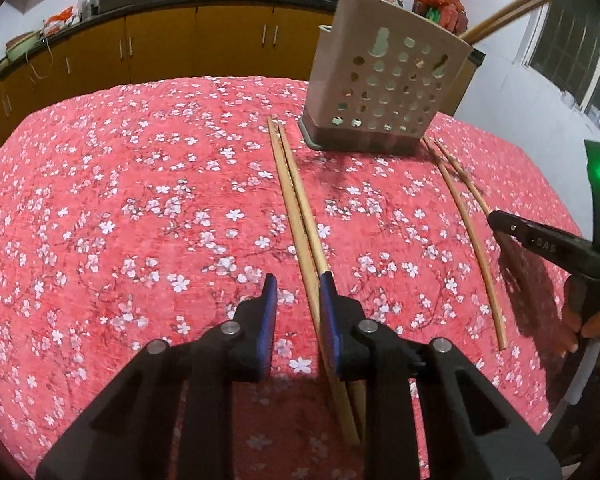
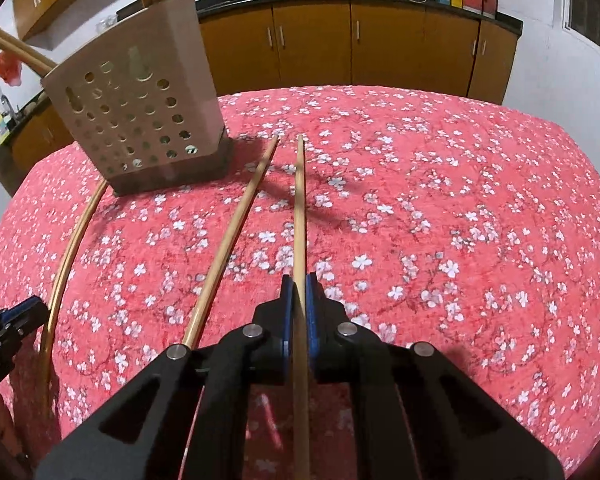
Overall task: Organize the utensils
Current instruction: 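Grasp a chopstick with the right gripper while the left gripper grasps another, then lift the chopstick upright with the right gripper while the left gripper lifts its chopstick, then carry the chopstick over the holder with the right gripper while the left gripper follows, then open the right gripper over the holder while the left gripper opens too, then move both grippers back down to the last chopsticks, then grasp a chopstick with the right gripper while the left gripper grasps another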
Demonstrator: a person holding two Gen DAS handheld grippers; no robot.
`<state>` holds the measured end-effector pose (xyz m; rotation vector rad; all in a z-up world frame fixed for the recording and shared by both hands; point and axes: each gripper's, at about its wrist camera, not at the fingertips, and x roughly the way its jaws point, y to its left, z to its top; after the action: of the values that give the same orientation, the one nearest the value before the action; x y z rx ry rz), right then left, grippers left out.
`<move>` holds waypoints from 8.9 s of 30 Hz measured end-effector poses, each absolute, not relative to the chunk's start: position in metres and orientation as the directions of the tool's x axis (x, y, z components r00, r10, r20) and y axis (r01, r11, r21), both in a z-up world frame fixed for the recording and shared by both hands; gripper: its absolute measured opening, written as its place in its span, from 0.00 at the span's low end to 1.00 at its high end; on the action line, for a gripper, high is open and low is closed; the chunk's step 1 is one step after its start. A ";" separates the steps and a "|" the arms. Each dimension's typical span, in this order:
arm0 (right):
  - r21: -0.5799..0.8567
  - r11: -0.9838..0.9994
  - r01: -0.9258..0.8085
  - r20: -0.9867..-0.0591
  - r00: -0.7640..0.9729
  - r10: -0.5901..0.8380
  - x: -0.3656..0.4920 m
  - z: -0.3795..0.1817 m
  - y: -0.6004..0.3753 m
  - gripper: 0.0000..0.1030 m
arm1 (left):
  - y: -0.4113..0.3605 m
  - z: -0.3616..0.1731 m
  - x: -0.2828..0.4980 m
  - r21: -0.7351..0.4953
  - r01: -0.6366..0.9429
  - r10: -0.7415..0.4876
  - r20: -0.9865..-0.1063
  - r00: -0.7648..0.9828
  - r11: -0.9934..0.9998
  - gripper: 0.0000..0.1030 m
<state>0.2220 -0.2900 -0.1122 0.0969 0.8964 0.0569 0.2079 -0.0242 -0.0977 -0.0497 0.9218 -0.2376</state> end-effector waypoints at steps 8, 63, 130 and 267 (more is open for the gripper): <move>0.113 0.993 -0.024 -0.785 0.611 0.104 0.200 -0.111 -0.288 0.08 | -0.031 -0.101 0.214 -0.059 0.147 -0.137 -0.786 0.603 0.987 0.08; 0.091 0.995 0.030 -0.743 0.667 0.048 0.213 -0.114 -0.299 0.08 | 0.046 -0.093 0.226 -0.155 0.014 -0.129 -0.766 0.630 0.988 0.10; 0.084 0.996 -0.031 -0.753 0.652 0.084 0.184 -0.110 -0.302 0.24 | 0.028 -0.069 0.231 -0.093 0.015 -0.079 -0.737 0.671 0.996 0.08; 0.199 0.978 0.063 -0.765 0.634 0.115 0.207 -0.109 -0.287 0.07 | -0.036 -0.088 0.210 -0.188 0.134 -0.229 -0.723 0.652 0.973 0.34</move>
<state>0.2066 -0.2868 -0.1086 0.2153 0.8858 0.0295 0.2098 -0.0357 -0.0876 -0.1213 0.8357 -0.2067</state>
